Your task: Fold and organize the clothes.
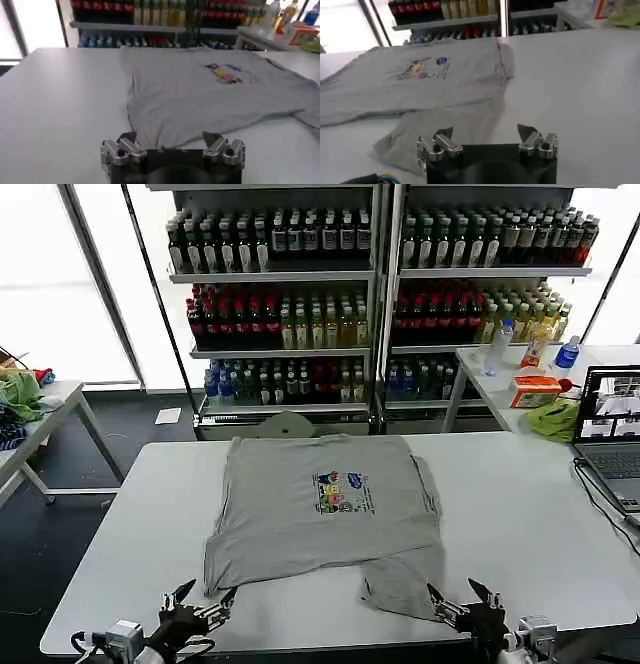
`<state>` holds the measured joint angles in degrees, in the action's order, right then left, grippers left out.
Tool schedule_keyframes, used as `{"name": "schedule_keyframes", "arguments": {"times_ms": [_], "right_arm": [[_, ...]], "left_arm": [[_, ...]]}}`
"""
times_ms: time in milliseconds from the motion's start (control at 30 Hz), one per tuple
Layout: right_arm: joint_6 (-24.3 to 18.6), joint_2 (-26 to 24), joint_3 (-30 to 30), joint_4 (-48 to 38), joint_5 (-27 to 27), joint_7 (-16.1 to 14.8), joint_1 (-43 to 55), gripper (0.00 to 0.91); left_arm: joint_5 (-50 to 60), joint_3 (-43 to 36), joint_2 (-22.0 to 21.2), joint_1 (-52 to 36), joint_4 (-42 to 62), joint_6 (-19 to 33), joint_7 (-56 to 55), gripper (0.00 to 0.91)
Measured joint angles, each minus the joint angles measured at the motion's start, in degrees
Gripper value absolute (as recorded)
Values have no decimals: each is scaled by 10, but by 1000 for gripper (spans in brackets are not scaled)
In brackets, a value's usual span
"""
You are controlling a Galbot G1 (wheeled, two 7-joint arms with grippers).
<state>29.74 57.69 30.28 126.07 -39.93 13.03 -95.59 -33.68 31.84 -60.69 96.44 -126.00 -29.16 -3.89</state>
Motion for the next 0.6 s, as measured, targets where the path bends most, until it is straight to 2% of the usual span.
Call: {"name": "schedule_keyframes", "arguments": {"times_ms": [33,67,100,600], "right_arm": [[3,2,-4,-2,0,3,3,141],[6,4,-7,-3,-1,5,6,20],[8,5,-11,-5,-1,7,9,0],[24,14,-51,-18,-8,18,35,0]], "left_arm": [[-2,-2,-1,-3,2,-3,-1,907],[-4,-3,-1,-7,4,-4,-2,907],[-6,-4,-1,-9,6,-6,-2,907],[-32,-3,0,-26,22,-17,-5,907]]}}
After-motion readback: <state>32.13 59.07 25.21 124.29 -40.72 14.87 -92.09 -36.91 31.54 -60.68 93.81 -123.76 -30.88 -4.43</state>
